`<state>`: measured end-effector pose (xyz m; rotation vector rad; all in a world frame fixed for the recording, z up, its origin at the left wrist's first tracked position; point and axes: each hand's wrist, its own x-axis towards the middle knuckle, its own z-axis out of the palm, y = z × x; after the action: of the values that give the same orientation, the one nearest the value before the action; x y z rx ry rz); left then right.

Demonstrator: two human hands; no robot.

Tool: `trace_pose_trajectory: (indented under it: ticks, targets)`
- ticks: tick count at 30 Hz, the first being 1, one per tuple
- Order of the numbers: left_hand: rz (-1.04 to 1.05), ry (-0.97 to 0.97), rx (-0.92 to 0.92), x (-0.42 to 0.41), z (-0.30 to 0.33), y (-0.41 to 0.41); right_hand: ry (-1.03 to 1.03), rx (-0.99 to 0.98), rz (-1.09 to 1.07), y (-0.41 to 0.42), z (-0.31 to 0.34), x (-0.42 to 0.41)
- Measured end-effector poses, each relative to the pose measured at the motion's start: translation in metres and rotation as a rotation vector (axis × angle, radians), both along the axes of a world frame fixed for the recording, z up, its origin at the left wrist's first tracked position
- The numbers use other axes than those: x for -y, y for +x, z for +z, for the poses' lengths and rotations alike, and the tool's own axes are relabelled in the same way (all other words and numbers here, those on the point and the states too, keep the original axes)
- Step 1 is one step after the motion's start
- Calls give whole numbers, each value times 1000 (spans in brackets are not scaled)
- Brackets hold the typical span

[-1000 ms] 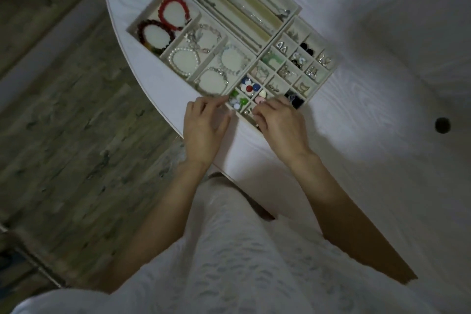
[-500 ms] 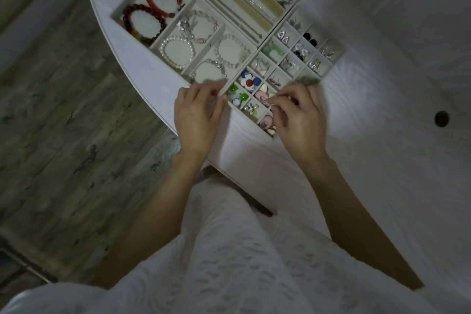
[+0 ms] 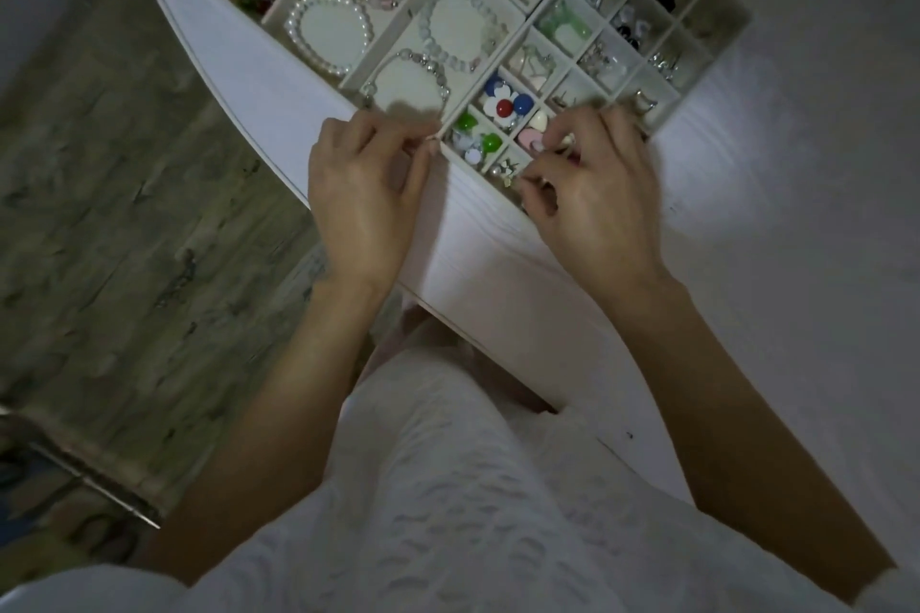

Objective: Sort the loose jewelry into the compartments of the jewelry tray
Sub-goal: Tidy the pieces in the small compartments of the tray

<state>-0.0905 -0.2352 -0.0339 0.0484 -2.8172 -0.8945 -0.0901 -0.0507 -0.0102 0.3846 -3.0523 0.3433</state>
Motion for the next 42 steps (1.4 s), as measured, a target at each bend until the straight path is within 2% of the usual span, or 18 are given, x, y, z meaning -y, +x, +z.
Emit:
trace_pose_trajectory:
  ticks: [4,7,12,19,24,28,31,42]
  targets:
    - [-113,-40,-113,-13,-1,16,-18,-16,23,3,-1,-2]
    - [-226,-92,-59,-28,0,27,-18,-19,34,6,-2,-6]
    - [-244,-137,2,-43,5,24,-58,-16,35,11,-4,-12]
    - [-286,-102,44,-40,5,23,-198,23,2,3,-4,-9]
    - [-193,34,29,-30,9,25,-248,62,-37,2,-3,-7]
    - [-95,-32,-8,-17,7,24,-257,64,-8,4,-4,-4]
    - [-99,-47,-12,-14,2,21,-256,88,22,4,-7,-2]
    - [-127,-7,-27,-16,-10,18,-55,104,-97,-5,4,14]
